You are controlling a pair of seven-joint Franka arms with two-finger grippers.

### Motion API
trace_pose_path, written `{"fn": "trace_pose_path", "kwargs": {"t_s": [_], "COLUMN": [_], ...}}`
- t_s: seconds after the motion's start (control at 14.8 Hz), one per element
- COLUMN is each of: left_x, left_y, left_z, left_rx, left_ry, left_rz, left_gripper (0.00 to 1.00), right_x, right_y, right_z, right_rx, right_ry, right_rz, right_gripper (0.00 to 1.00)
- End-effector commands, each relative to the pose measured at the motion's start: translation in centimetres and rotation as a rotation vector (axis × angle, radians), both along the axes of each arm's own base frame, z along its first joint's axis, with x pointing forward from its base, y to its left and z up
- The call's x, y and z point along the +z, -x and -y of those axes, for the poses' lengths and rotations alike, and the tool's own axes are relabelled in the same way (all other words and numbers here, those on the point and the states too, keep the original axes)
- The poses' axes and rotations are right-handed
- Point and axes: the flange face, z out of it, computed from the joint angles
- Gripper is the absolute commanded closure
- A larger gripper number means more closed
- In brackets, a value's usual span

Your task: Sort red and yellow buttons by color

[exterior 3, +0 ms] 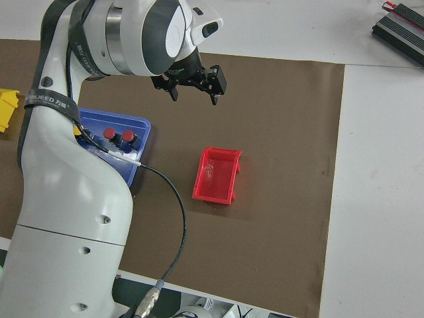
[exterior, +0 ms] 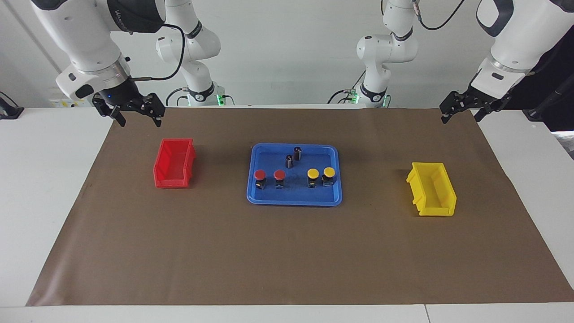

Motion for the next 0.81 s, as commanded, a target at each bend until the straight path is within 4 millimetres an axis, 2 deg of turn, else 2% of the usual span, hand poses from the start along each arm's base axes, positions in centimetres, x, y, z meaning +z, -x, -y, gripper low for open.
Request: {"fn": "trace_pose_path", "kwargs": {"t_s": [0.0, 0.07, 0.2, 0.34, 0.41, 0.47, 0.54, 0.61, 0.75], "left_x": [-0.1, -0.9, -2.7, -3.9, -4.5, -5.0, -6.0, -7.3, -9.8], "left_y": [1.0, 1.4, 1.6, 2.7, 2.7, 2.6, 2.6, 2.7, 3.7], "left_z": [-0.5, -0.4, 1.1, 4.3, 5.3, 6.3, 7.6, 8.9, 11.4], "left_rx": [0.069, 0.087, 0.109, 0.12, 0.124, 0.128, 0.134, 0.153, 0.167], "left_ry": [-0.02, -0.022, -0.013, -0.007, 0.001, 0.017, 0.023, 0.026, 0.029], "left_rz": [0.017, 0.004, 0.075, 0.097, 0.094, 0.094, 0.093, 0.1, 0.105], "left_gripper": [0.0, 0.0, 0.0, 0.0, 0.0, 0.0, 0.0, 0.0, 0.0], "right_x": [0.1, 0.0, 0.4, 0.9, 1.4, 1.8, 1.3, 0.8, -1.8], "right_y": [0.6, 0.6, 0.3, -0.4, -0.7, -0.9, -1.7, -2.4, -4.3], "right_z": [-0.1, -0.1, -0.3, -0.6, -1.5, -3.5, -5.5, -8.4, -15.8], "right_rx": [-0.002, 0.007, 0.005, 0.01, 0.015, 0.033, 0.015, -0.021, -0.051], "right_ry": [-0.01, -0.014, -0.02, -0.019, -0.037, -0.065, -0.069, -0.065, -0.04], "right_rz": [0.014, 0.013, 0.027, 0.041, 0.047, 0.046, 0.038, 0.034, 0.015], "right_gripper": [0.0, 0.0, 0.0, 0.0, 0.0, 0.0, 0.0, 0.0, 0.0]}}
